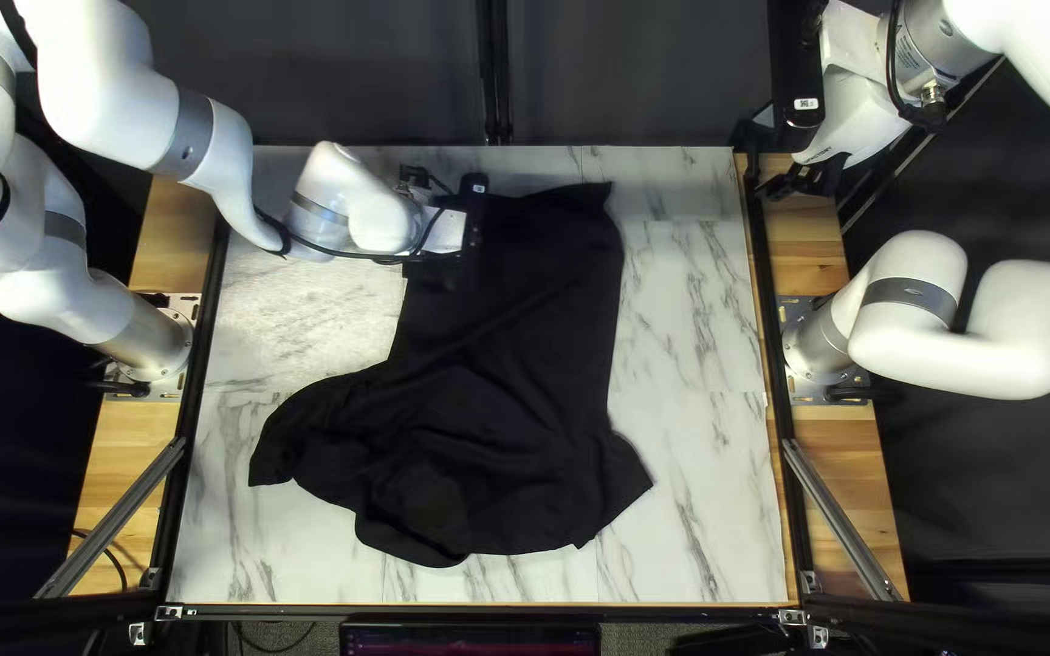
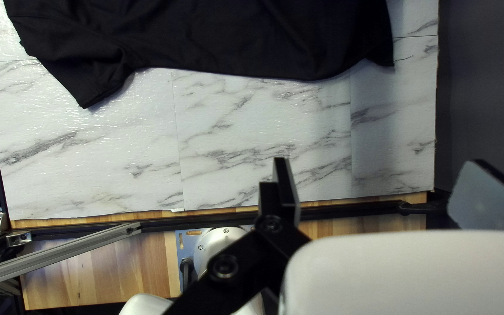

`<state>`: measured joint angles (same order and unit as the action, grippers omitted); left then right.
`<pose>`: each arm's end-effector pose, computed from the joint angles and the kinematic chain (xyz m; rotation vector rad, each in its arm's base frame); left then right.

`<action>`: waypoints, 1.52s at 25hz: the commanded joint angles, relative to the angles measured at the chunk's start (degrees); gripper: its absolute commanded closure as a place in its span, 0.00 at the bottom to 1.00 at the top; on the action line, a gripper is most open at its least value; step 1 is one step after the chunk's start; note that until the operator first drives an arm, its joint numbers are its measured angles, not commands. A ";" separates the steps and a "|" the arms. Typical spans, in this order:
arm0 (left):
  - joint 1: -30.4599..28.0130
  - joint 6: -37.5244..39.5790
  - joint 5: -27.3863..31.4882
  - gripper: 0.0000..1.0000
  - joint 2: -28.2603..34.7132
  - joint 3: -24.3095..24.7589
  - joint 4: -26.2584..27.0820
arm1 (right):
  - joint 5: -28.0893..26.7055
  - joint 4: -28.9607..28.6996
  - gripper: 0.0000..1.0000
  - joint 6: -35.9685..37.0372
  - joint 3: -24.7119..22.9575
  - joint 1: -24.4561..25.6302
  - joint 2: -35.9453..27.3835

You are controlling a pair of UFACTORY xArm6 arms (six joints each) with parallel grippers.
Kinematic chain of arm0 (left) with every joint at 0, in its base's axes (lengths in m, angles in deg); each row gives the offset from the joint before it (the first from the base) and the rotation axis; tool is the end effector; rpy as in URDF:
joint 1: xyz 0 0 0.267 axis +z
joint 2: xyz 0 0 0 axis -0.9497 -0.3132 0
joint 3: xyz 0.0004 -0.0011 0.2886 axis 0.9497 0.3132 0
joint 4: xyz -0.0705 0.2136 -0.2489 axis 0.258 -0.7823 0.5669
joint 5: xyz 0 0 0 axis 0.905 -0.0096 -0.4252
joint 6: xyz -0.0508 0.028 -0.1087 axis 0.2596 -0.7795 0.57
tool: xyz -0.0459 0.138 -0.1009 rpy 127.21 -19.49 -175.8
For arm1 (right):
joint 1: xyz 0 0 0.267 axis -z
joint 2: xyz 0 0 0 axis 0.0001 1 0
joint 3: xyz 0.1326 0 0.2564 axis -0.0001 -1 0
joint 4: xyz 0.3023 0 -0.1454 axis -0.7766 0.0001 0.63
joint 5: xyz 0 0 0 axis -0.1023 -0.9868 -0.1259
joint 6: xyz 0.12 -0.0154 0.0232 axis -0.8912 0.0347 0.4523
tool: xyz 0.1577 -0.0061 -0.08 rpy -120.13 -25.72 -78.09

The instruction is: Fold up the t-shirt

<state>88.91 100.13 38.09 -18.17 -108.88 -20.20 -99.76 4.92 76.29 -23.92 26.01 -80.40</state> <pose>0.3949 0.2101 0.0652 -2.6140 0.1755 0.0543 0.2088 -0.0787 0.3815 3.0189 -0.0505 0.5317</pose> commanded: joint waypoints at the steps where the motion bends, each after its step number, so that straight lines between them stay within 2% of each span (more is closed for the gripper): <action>1: 1.57 -0.77 0.36 0.00 -0.58 0.24 -0.12 | 0.00 0.00 0.00 0.00 0.00 0.00 0.00; 9: 1.04 -1.60 1.20 0.00 -3.25 -2.60 1.37 | 0.00 0.00 0.00 0.00 0.00 0.00 0.00; 10: 0.77 -1.89 1.40 0.03 -3.43 -3.16 1.60 | 0.00 0.00 0.00 0.00 0.00 0.00 0.00; 11: 0.68 -2.06 1.42 0.19 -3.63 -3.52 1.65 | 0.00 0.00 0.00 0.00 0.00 0.00 0.00; 12: 0.69 -2.21 1.34 0.28 -4.12 -4.05 1.62 | 0.00 0.00 0.00 0.00 0.00 0.00 0.00; 13: 0.71 -2.27 1.26 0.93 -4.32 -4.24 1.57 | 0.00 0.00 0.00 0.00 0.00 0.00 0.00; 15: 1.08 -2.24 0.55 1.00 -5.64 -5.01 1.13 | 0.00 0.00 0.00 0.00 0.00 0.00 0.00; 20: 0.82 -2.44 0.65 1.00 -5.22 -4.72 1.38 | 0.00 0.00 0.00 0.00 0.00 0.00 0.00; 33: -6.46 2.42 8.84 1.00 7.38 2.94 0.84 | 0.00 0.00 0.00 0.00 0.00 0.00 0.00; 38: -4.43 1.89 9.85 1.00 9.23 4.13 -0.51 | 0.00 0.00 0.00 0.00 0.00 0.00 0.00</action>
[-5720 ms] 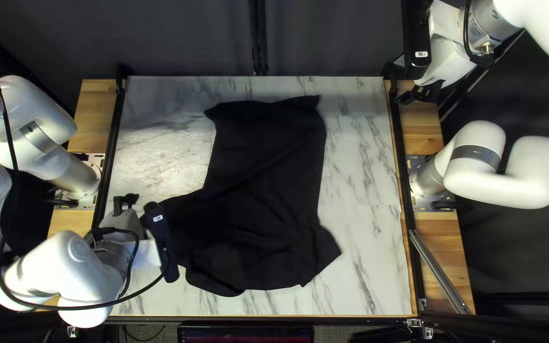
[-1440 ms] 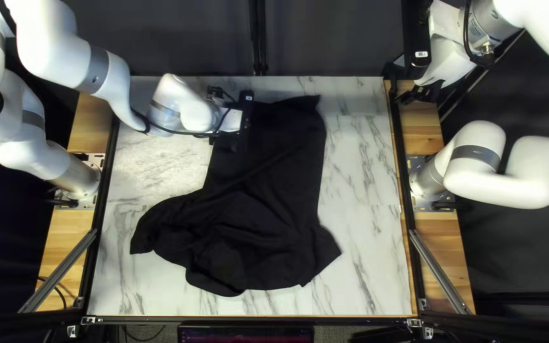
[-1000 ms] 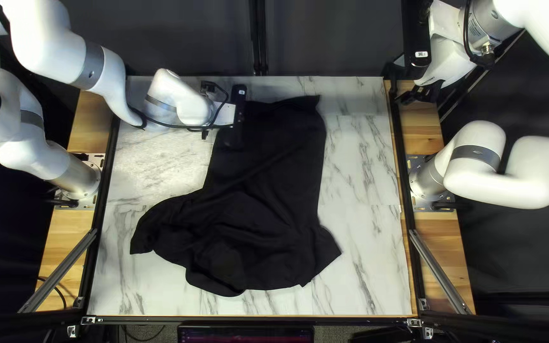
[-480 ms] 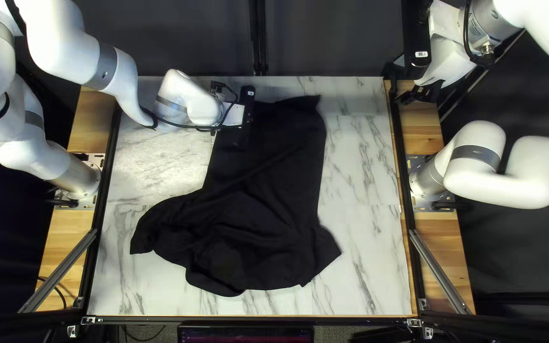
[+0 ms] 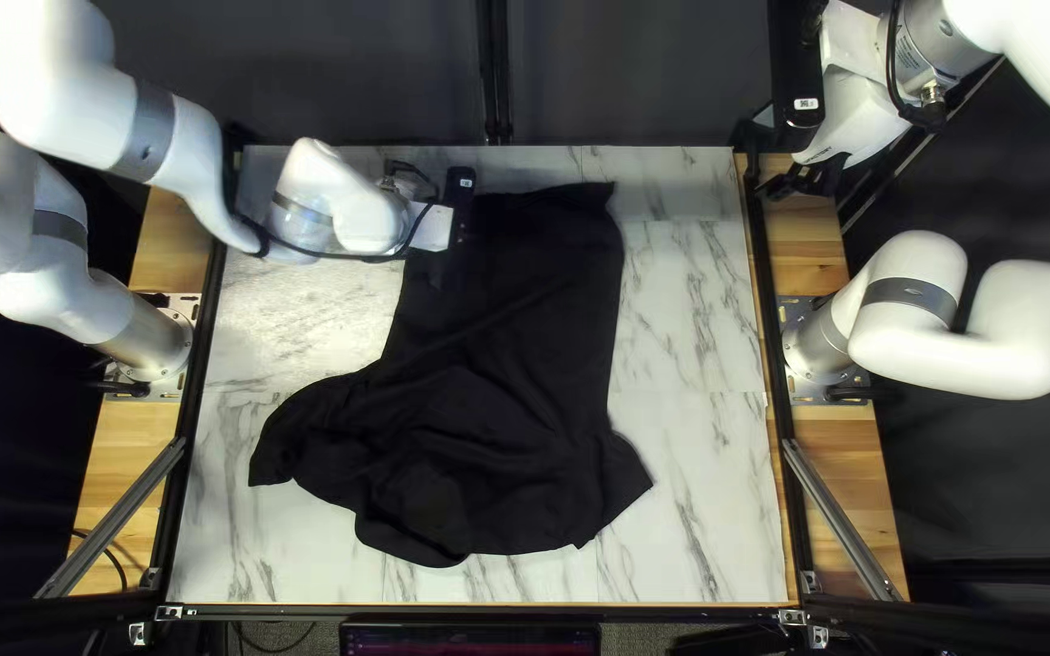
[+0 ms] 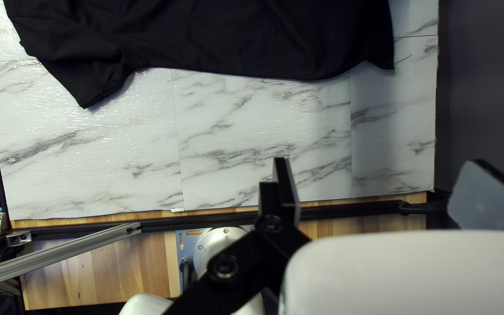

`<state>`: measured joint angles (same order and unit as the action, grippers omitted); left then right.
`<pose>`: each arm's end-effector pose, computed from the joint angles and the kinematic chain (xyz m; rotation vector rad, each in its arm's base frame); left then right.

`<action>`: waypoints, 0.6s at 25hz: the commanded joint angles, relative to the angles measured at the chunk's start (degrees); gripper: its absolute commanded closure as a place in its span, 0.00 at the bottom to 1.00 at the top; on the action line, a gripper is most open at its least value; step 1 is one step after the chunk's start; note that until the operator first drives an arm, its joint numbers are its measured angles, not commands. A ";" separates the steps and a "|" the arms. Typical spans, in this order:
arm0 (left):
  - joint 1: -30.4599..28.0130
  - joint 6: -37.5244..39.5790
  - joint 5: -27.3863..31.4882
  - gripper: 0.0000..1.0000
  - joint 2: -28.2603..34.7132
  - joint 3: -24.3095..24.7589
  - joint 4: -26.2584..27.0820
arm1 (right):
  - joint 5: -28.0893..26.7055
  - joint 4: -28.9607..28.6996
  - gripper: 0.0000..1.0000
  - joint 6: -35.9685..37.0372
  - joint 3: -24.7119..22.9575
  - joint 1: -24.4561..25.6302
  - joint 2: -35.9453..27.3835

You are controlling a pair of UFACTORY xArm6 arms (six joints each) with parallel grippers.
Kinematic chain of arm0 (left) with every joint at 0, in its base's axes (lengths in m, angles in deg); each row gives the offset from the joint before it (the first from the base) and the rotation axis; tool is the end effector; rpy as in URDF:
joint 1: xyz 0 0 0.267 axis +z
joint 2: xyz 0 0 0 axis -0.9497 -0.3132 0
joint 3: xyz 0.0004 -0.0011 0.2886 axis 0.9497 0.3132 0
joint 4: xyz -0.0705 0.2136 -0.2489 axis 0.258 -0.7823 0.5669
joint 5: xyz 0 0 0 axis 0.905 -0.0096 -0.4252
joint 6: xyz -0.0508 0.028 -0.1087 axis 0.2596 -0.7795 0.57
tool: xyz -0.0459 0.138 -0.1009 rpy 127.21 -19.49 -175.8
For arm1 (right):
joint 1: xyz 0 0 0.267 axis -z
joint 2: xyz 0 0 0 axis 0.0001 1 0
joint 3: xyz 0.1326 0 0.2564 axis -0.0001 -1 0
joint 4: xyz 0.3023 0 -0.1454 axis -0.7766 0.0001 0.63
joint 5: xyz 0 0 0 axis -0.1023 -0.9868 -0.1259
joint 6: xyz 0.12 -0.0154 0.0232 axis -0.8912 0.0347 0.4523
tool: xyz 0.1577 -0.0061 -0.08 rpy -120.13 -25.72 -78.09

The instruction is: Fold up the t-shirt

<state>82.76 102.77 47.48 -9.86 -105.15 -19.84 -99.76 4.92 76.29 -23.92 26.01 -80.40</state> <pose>0.3720 0.1906 0.1040 -2.5263 0.1583 0.0929 0.2088 -0.0787 0.3815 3.0189 -0.0505 0.5317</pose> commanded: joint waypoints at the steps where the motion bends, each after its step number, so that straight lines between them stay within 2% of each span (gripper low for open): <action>1: 2.14 -1.07 0.47 1.00 0.81 0.20 -0.98 | 0.00 0.00 0.00 0.00 0.00 0.00 0.00; 9: 6.38 -4.48 0.78 1.00 -1.00 -3.41 -2.51 | 0.00 0.00 0.00 0.00 0.00 0.00 0.00; 15: 8.55 -3.85 0.53 1.00 -1.56 -2.91 -4.22 | 0.00 0.00 0.00 0.00 0.00 0.00 0.00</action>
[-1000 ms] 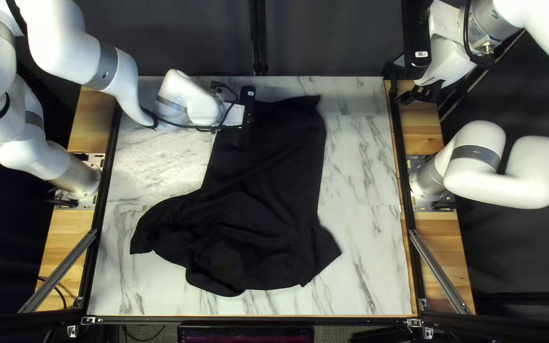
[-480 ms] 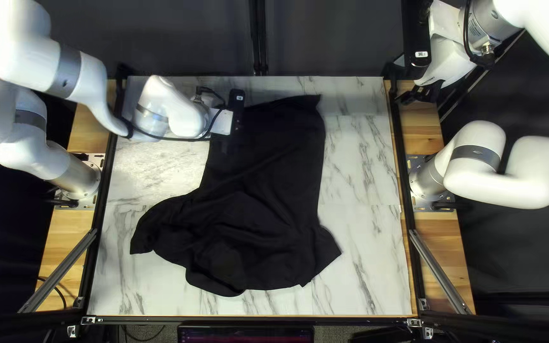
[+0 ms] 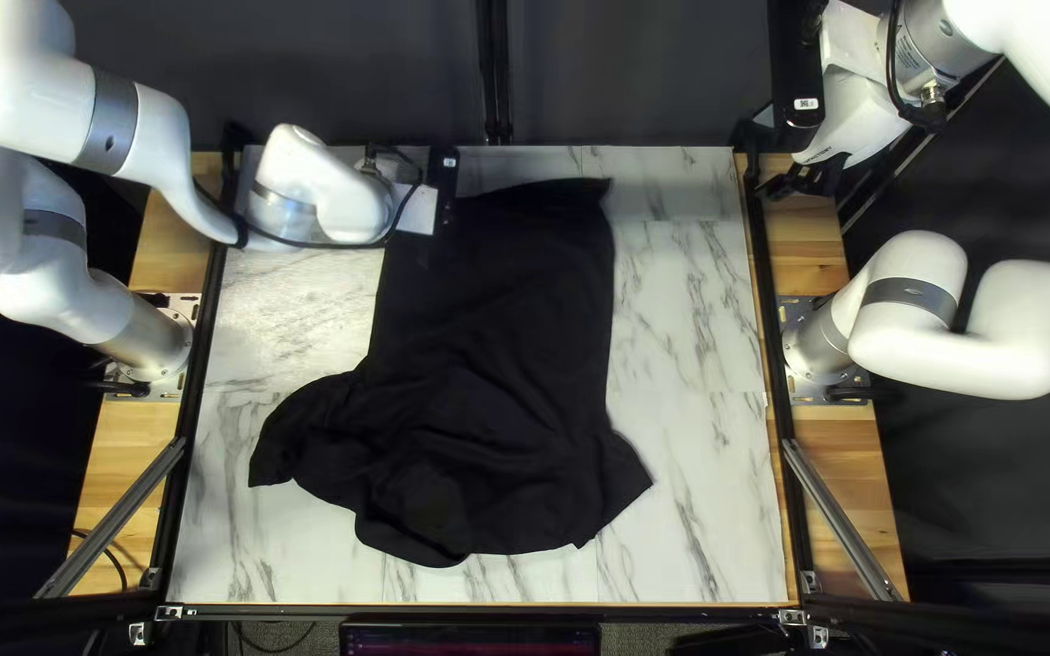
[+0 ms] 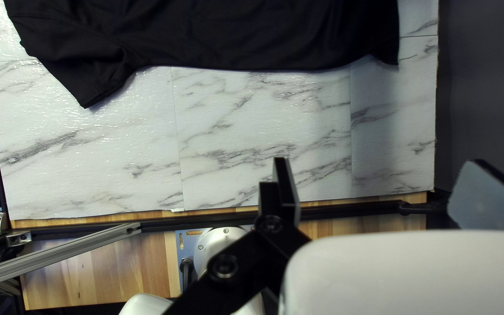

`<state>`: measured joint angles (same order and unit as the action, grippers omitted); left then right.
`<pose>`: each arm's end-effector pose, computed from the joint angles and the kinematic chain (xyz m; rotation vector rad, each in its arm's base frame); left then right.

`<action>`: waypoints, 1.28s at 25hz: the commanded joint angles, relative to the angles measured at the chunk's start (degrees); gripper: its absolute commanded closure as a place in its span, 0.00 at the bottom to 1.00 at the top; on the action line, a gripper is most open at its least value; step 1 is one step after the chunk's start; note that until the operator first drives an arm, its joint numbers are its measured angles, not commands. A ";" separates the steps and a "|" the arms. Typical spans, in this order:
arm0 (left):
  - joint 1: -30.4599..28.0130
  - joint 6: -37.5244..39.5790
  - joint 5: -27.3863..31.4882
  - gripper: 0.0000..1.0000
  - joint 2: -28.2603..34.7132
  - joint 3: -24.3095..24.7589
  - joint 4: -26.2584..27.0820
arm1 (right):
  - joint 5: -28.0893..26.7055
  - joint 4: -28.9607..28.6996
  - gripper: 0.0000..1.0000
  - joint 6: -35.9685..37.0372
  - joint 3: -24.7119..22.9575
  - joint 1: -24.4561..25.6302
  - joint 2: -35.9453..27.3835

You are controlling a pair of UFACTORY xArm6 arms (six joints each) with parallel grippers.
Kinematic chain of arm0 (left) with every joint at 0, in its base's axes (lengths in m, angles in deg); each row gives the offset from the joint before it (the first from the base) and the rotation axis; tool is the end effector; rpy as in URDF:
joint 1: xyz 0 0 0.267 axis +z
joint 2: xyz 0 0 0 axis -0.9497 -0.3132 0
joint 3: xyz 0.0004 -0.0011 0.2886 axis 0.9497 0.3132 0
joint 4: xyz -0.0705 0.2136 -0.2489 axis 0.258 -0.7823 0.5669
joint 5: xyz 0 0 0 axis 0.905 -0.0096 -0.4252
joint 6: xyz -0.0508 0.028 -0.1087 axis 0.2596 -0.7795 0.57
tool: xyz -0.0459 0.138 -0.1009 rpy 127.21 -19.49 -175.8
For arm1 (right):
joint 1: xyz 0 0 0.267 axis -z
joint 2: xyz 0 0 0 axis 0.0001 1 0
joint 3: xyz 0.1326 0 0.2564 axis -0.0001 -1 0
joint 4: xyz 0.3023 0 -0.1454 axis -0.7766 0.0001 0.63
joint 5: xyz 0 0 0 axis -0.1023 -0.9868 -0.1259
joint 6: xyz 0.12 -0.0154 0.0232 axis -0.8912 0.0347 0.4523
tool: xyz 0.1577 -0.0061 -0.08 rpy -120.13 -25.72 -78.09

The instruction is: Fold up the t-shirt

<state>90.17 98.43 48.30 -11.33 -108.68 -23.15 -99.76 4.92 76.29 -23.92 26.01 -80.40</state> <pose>0.3658 0.2526 0.1203 -2.4810 0.1261 0.1463 0.2088 -0.0787 0.3815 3.0189 -0.0505 0.5317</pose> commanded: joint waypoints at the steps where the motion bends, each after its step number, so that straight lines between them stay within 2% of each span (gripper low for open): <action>1: 1.30 0.59 -0.25 1.00 -0.07 0.72 -0.97 | 0.00 0.00 0.00 0.00 0.00 0.00 0.00; 9: 2.40 0.61 0.11 0.93 0.53 1.69 -1.02 | 0.00 0.00 0.00 0.00 0.00 0.00 0.00; 10: 2.39 0.73 0.19 0.88 0.73 1.95 -1.01 | 0.00 0.00 0.00 0.00 0.00 0.00 0.00; 12: 2.17 1.09 0.69 0.64 1.28 2.47 -0.95 | 0.00 0.00 0.00 0.00 0.00 0.00 0.00; 13: 2.20 1.17 0.82 0.63 1.52 2.72 -0.98 | 0.00 0.00 0.00 0.00 0.00 0.00 0.00; 16: 2.28 1.58 1.54 0.72 2.22 3.40 -1.06 | 0.00 0.00 0.00 0.00 0.00 0.00 0.00; 20: 2.80 2.18 2.04 0.75 2.16 3.52 -1.40 | 0.00 0.00 0.00 0.00 0.00 0.00 0.00; 27: 4.25 2.17 1.99 0.79 -0.09 1.51 -1.63 | 0.00 0.00 0.00 0.00 0.00 0.00 0.00; 29: 4.46 1.87 2.01 0.74 -0.19 1.19 -1.47 | 0.00 0.00 0.00 0.00 0.00 0.00 0.00; 30: 4.48 1.80 1.99 0.66 -0.26 1.07 -1.40 | 0.00 0.00 0.00 0.00 0.00 0.00 0.00; 31: 4.45 1.79 1.99 0.63 -0.38 0.94 -1.36 | 0.00 0.00 0.00 0.00 0.00 0.00 0.00; 32: 4.30 1.68 2.05 0.03 -0.46 0.78 -1.17 | 0.00 0.00 0.00 0.00 0.00 0.00 0.00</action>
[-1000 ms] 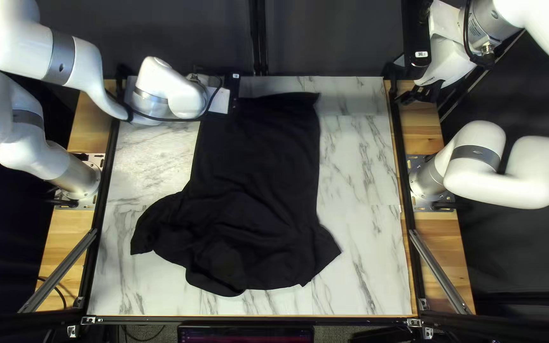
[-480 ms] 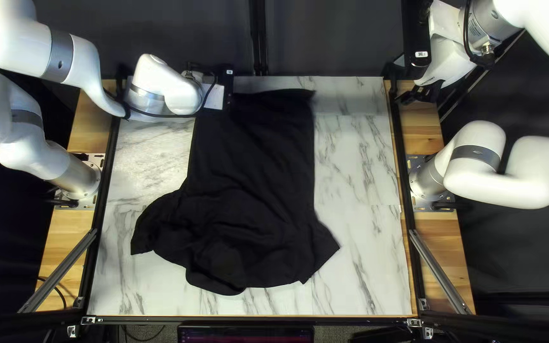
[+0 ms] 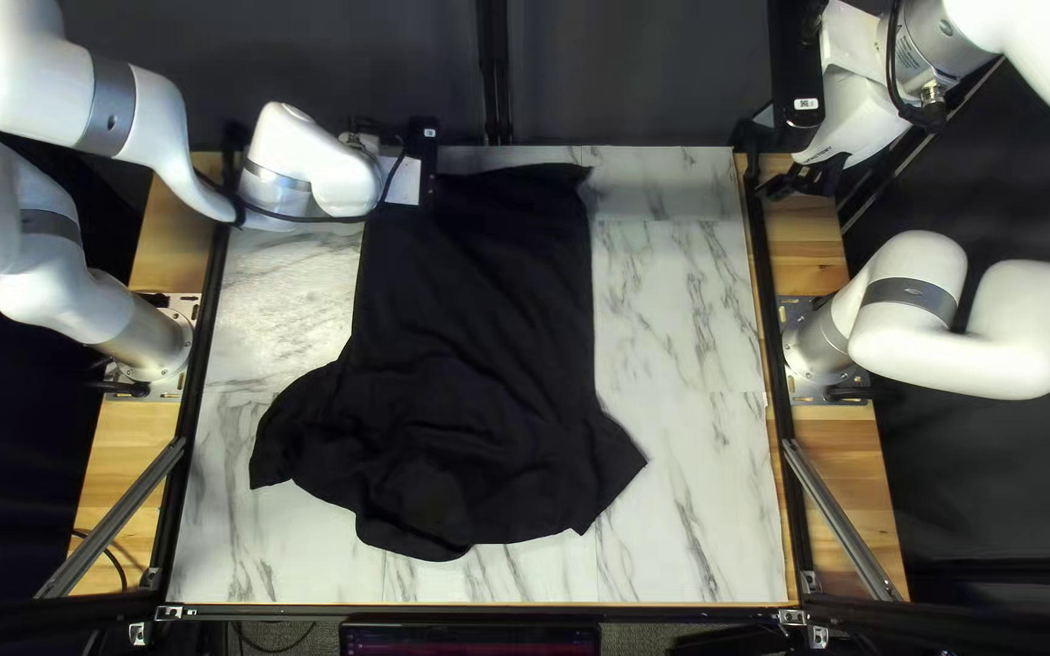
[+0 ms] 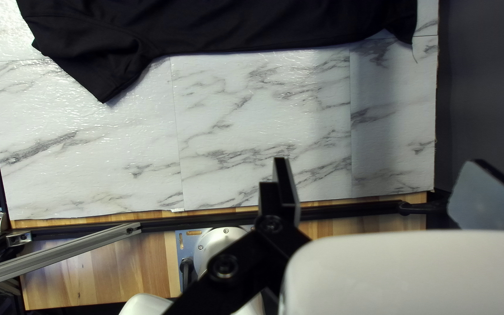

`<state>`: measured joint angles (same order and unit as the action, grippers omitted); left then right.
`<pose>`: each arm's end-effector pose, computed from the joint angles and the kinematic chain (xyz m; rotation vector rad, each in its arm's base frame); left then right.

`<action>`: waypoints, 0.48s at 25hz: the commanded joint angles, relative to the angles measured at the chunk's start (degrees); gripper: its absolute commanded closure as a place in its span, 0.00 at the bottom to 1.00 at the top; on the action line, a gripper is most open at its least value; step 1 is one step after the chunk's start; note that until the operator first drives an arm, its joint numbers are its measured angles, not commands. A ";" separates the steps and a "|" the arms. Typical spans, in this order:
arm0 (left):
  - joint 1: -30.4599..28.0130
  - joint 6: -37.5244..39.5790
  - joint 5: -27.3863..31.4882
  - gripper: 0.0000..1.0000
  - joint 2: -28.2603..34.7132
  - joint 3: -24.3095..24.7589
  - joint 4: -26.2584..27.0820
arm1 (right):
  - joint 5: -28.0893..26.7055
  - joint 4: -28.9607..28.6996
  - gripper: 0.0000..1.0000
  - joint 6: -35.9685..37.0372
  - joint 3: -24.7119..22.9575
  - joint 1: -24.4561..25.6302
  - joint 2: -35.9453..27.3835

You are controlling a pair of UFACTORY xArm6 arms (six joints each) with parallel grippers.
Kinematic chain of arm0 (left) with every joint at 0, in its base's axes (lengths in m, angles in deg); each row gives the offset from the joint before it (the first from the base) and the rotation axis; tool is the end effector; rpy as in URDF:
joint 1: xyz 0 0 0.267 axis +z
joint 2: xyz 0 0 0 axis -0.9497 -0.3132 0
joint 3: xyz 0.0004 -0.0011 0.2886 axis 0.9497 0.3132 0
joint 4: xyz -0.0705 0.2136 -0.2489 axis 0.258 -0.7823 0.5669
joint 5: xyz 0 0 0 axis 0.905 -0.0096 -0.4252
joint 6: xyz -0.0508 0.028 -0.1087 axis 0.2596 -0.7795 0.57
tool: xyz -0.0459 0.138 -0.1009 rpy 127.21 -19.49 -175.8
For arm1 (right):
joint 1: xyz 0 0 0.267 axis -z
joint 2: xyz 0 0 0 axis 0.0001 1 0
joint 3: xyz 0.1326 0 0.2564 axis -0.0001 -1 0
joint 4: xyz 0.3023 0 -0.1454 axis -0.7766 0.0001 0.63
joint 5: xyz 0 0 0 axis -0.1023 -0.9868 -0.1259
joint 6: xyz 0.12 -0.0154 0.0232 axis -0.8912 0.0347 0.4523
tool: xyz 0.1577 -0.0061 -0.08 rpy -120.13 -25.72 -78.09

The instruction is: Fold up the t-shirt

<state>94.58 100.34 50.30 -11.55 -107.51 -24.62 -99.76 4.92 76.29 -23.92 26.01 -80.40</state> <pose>0.3288 0.2829 0.1145 -2.4620 0.0116 0.2326 0.2088 -0.0787 0.3815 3.0189 -0.0505 0.5317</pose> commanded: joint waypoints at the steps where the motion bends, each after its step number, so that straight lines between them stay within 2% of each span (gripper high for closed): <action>1: -0.50 -0.34 0.34 0.00 -0.23 -0.49 0.67 | 0.00 0.00 0.00 0.00 0.00 0.00 0.00; 4: -1.90 -1.15 1.69 0.00 1.10 -0.13 2.08 | 0.00 0.00 0.00 0.00 0.00 0.00 0.00; 7: -5.44 -1.51 4.44 0.00 5.14 1.55 4.36 | 0.00 0.00 0.00 0.00 0.00 0.00 0.00; 9: -8.98 -0.77 6.40 0.00 7.60 2.47 5.92 | 0.00 0.00 0.00 0.00 0.00 0.00 0.00; 12: -18.70 2.77 9.71 0.00 9.32 2.78 9.54 | 0.00 0.00 0.00 0.00 0.00 0.00 0.00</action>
<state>83.03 100.07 57.18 -3.92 -105.16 -18.41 -99.76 4.92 76.29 -23.92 26.01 -80.40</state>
